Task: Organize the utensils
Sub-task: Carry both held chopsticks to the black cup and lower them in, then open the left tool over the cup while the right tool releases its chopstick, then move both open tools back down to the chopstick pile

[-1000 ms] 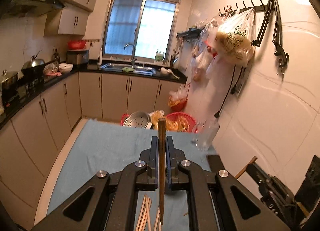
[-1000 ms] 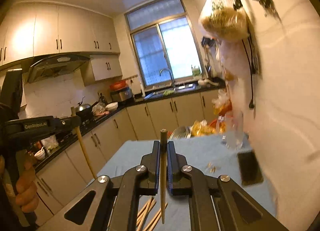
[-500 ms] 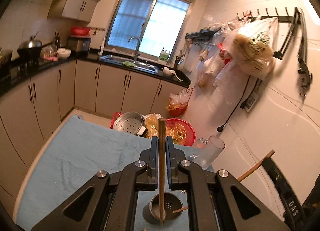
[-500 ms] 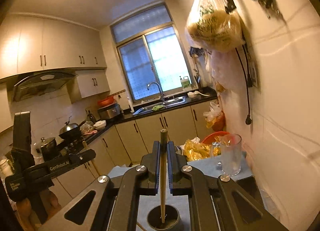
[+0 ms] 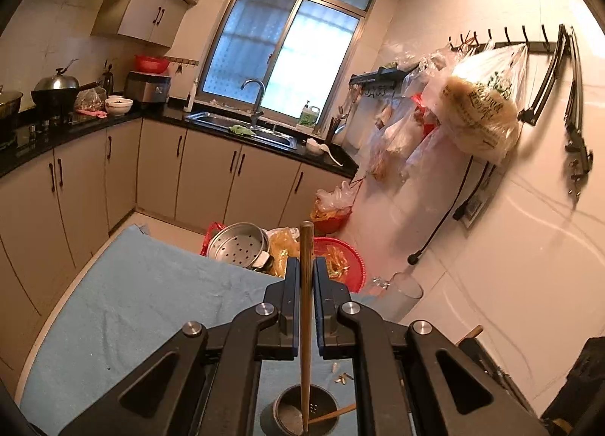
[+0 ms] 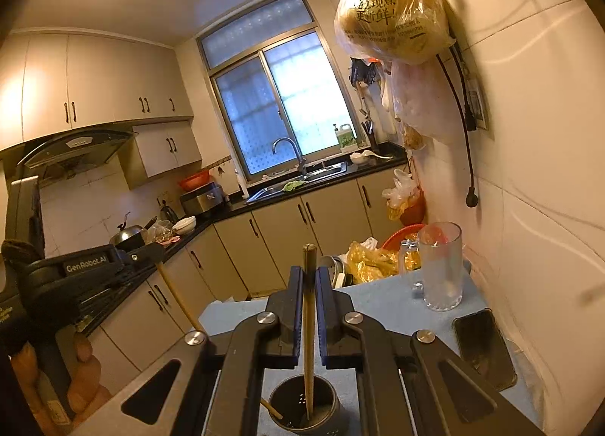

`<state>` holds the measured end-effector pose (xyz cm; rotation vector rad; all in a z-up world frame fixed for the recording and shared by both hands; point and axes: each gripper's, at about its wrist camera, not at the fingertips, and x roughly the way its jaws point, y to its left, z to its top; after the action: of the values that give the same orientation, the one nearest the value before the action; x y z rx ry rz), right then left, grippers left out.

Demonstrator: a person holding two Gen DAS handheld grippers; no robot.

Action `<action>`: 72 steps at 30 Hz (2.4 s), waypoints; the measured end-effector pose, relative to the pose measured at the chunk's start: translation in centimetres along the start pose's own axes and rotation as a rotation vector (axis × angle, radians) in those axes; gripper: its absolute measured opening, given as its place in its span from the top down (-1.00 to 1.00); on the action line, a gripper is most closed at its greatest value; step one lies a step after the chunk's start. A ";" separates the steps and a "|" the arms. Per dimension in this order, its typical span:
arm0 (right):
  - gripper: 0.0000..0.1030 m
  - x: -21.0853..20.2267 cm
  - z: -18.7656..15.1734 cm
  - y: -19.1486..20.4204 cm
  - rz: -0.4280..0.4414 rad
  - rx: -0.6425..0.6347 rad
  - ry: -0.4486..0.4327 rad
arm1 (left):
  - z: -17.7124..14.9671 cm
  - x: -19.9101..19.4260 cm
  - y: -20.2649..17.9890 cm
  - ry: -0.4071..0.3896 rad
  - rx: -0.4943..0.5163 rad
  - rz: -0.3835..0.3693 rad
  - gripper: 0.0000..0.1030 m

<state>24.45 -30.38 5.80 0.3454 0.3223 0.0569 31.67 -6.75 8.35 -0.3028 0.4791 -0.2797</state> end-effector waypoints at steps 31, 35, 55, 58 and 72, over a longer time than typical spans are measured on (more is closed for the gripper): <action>-0.32 -10.8 -4.7 1.7 0.044 0.036 0.009 | -8.5 -10.9 6.0 0.120 0.066 0.174 -0.15; -0.34 -13.8 -8.8 4.0 0.053 -0.004 0.066 | -12.1 -14.5 8.0 0.144 0.127 0.280 -0.25; 0.22 -8.2 -19.3 4.5 0.026 0.042 0.462 | -17.8 -13.3 13.0 0.304 0.203 0.321 -0.25; 0.22 -6.4 -19.4 4.8 0.031 0.047 0.497 | -17.4 -11.4 13.5 0.338 0.224 0.300 -0.25; 0.57 3.3 -21.4 4.0 -0.057 0.027 0.685 | -17.3 2.0 15.3 0.564 0.402 0.197 -0.25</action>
<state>20.71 -19.32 -12.91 0.3355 1.0114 0.1150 27.81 2.84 -12.38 0.2267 0.9843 -0.2604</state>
